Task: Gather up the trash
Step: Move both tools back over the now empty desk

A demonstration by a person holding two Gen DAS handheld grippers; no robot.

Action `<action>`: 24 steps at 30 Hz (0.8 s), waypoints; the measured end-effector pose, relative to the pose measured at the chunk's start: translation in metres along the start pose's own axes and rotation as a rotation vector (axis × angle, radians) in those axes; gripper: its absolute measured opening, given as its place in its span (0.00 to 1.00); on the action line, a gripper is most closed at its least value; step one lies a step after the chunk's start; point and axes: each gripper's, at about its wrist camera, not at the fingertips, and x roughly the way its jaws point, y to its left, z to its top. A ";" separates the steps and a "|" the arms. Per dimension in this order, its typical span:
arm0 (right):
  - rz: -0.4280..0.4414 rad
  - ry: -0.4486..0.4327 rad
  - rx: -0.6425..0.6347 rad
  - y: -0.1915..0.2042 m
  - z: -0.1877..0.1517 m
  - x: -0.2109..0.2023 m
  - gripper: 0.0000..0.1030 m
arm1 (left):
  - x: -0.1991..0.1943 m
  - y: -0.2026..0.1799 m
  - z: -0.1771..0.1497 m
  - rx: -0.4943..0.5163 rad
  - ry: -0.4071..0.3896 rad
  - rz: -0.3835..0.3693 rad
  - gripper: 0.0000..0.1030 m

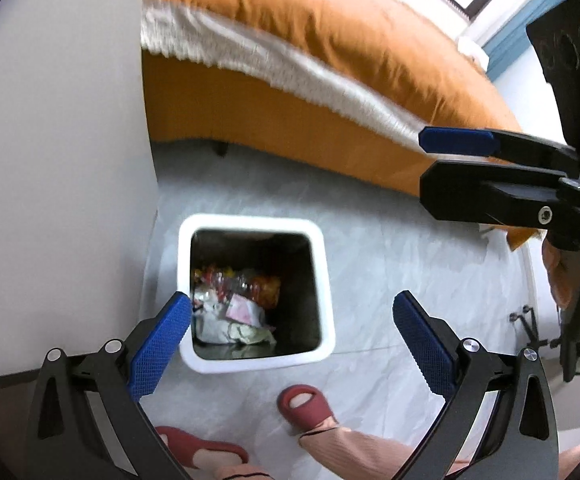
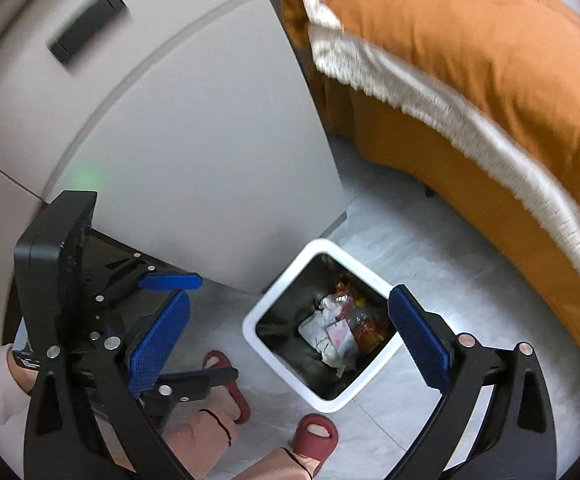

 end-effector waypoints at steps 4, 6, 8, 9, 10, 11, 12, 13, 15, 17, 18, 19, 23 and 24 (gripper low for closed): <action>-0.006 -0.051 -0.028 0.020 0.018 -0.053 0.96 | -0.053 -0.021 0.012 0.004 -0.066 0.021 0.95; -0.008 -0.083 -0.032 0.032 0.026 -0.077 0.96 | -0.084 -0.033 0.019 -0.013 -0.110 0.025 0.95; -0.011 -0.123 -0.042 0.046 0.036 -0.108 0.96 | -0.118 -0.044 0.026 -0.041 -0.160 0.027 0.95; -0.014 -0.144 -0.054 0.054 0.041 -0.121 0.96 | -0.138 -0.050 0.029 -0.054 -0.192 0.037 0.95; -0.018 -0.169 -0.070 0.062 0.045 -0.135 0.96 | -0.152 -0.054 0.031 -0.062 -0.210 0.047 0.95; -0.019 -0.196 -0.086 0.072 0.049 -0.148 0.96 | -0.175 -0.060 0.035 -0.079 -0.230 0.080 0.95; -0.012 -0.239 -0.106 0.086 0.055 -0.169 0.96 | -0.189 -0.063 0.037 -0.087 -0.243 0.094 0.95; -0.007 -0.261 -0.120 0.093 0.058 -0.181 0.96 | -0.213 -0.068 0.039 -0.096 -0.271 0.104 0.95; 0.000 -0.321 -0.169 0.115 0.067 -0.211 0.96 | -0.249 -0.073 0.040 -0.112 -0.314 0.123 0.95; 0.016 -0.362 -0.198 0.129 0.072 -0.232 0.96 | -0.285 -0.078 0.040 -0.118 -0.360 0.152 0.95; 0.036 -0.391 -0.215 0.140 0.075 -0.245 0.96 | -0.304 -0.081 0.040 -0.121 -0.378 0.171 0.95; 0.059 -0.411 -0.231 0.148 0.078 -0.254 0.96 | -0.315 -0.083 0.039 -0.123 -0.385 0.179 0.95; 0.124 -0.489 -0.317 0.183 0.093 -0.283 0.96 | -0.383 -0.097 0.023 -0.141 -0.470 0.281 0.95; 0.148 -0.503 -0.335 0.193 0.096 -0.288 0.96 | -0.398 -0.100 0.018 -0.153 -0.492 0.301 0.95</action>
